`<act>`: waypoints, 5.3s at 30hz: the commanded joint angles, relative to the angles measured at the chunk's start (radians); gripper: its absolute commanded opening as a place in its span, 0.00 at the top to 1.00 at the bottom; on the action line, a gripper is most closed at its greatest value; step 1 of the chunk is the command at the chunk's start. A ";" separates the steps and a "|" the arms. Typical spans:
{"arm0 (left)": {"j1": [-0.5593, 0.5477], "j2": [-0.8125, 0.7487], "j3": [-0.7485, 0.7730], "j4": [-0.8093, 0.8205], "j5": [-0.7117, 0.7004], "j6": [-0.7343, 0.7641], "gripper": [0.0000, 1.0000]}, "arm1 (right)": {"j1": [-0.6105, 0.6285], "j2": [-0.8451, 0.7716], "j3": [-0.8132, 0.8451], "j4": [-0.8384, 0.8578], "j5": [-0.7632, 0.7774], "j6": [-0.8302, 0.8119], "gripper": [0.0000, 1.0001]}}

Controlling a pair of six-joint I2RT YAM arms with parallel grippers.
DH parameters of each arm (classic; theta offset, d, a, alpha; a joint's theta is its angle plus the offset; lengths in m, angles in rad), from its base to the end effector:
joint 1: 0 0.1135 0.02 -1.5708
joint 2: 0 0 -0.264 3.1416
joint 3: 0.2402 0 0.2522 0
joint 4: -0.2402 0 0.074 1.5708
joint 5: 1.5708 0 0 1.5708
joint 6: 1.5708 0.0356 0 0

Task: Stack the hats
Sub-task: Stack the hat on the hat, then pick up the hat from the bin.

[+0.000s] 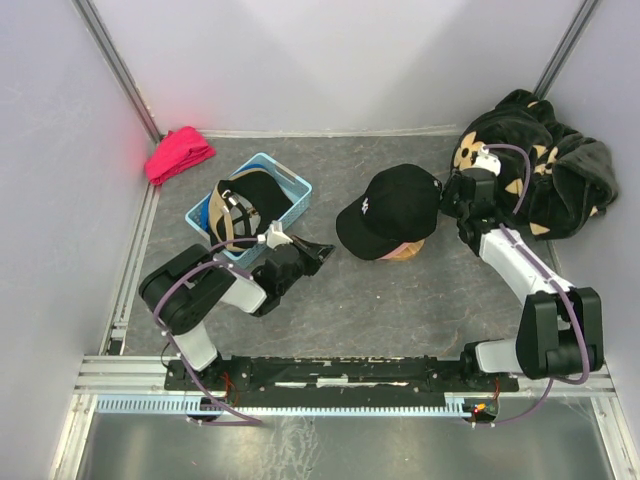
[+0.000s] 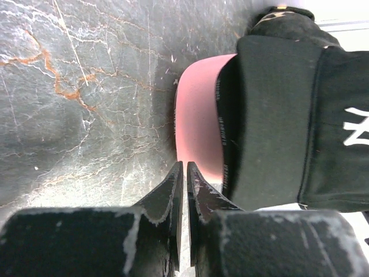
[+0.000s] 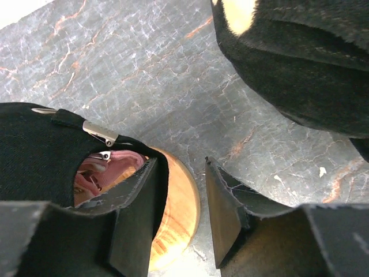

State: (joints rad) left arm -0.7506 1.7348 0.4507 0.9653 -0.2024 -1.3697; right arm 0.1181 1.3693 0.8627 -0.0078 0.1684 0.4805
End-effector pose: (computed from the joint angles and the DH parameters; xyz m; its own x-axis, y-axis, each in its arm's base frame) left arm 0.2194 -0.1948 0.1218 -0.5637 -0.7868 -0.2514 -0.1190 0.3786 -0.9179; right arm 0.3040 0.0301 0.2521 -0.4200 0.4091 -0.8101 0.2513 0.9102 0.3293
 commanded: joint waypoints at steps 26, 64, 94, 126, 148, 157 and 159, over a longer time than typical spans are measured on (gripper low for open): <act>-0.004 -0.159 -0.014 -0.102 -0.116 0.151 0.87 | -0.090 -0.143 -0.057 0.115 -0.092 0.229 0.47; 0.215 -0.415 0.593 -1.239 -0.577 0.614 0.60 | 0.231 -0.096 0.431 -0.177 -0.119 -0.079 0.47; 0.338 -0.293 0.628 -1.381 -0.534 0.596 0.51 | 0.630 0.197 0.599 -0.162 0.012 -0.205 0.48; 0.356 -0.280 0.573 -1.237 -0.575 0.616 0.97 | 0.718 0.177 0.545 -0.143 0.040 -0.218 0.49; 0.361 -0.418 0.658 -1.243 -0.405 0.648 0.97 | 0.766 0.404 0.466 0.258 -0.246 -0.088 0.47; 0.364 -0.425 0.662 -1.260 -0.319 0.659 0.97 | 0.766 0.527 0.475 0.452 -0.303 -0.040 0.46; 0.366 -0.428 0.663 -1.262 -0.305 0.663 0.97 | 0.766 0.542 0.485 0.464 -0.306 -0.038 0.45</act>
State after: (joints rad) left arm -0.3920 1.3472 1.0744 -0.3077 -0.5514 -0.7498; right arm 0.8810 1.8984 1.3262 0.3149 -0.1074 0.4232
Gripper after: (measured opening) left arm 0.062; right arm 0.543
